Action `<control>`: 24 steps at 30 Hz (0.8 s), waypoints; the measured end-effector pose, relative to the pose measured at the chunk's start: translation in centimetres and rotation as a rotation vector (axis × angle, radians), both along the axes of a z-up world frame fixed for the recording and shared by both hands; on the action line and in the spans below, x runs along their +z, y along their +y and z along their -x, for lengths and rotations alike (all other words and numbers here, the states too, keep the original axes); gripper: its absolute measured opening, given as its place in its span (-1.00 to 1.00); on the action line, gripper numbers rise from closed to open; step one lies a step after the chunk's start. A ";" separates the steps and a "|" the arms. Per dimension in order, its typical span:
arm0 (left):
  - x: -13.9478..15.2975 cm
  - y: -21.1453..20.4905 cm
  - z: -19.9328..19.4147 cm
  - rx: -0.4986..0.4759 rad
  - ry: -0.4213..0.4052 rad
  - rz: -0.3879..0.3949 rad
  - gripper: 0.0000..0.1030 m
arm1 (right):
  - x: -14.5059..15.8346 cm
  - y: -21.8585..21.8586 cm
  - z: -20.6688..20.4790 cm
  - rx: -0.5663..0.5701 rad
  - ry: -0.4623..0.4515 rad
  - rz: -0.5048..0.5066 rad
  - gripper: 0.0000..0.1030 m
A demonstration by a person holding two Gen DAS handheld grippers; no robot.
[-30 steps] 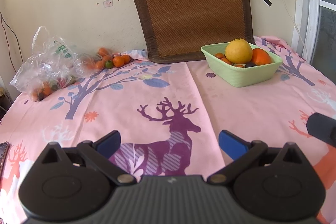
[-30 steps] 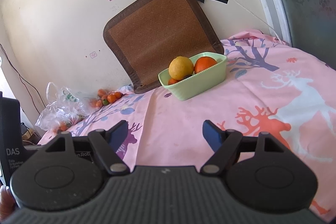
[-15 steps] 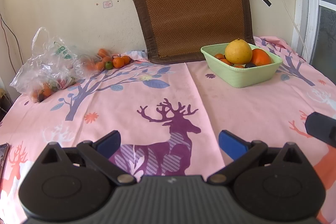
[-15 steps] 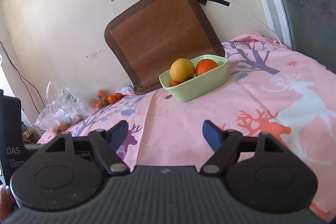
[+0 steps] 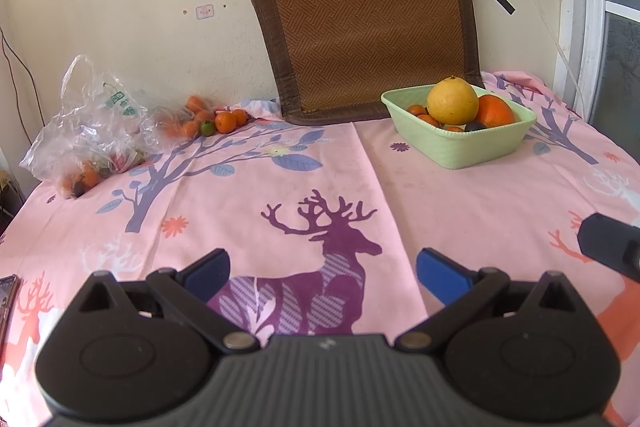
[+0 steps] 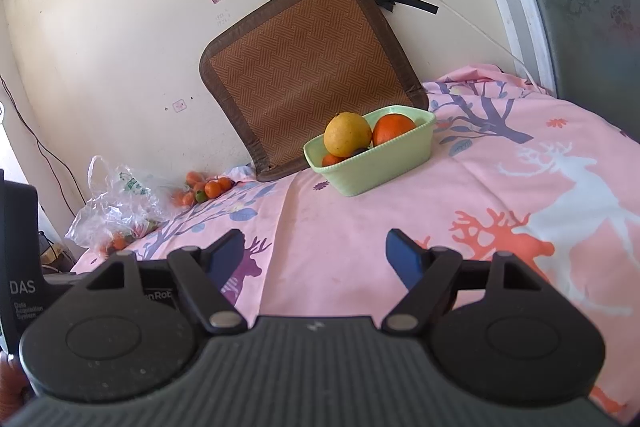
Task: Organize fruits
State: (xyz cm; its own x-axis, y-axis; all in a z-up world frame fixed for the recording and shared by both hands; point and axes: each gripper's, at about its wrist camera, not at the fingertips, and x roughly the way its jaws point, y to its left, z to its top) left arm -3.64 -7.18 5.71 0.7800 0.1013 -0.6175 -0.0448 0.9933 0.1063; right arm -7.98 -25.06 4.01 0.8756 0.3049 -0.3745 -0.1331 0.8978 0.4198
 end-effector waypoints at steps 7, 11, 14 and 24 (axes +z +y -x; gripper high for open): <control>0.0 0.0 0.1 0.000 0.001 0.001 1.00 | 0.0 0.0 0.0 0.003 0.001 0.000 0.55; -0.1 0.0 0.1 0.000 0.003 0.003 1.00 | 0.0 0.0 0.0 0.003 0.001 0.000 0.55; -0.1 0.0 0.1 0.000 0.003 0.004 1.00 | 0.0 0.0 0.0 0.002 0.001 0.000 0.55; -0.1 0.1 0.2 -0.002 0.002 0.005 1.00 | 0.0 0.0 0.0 0.003 0.001 0.001 0.55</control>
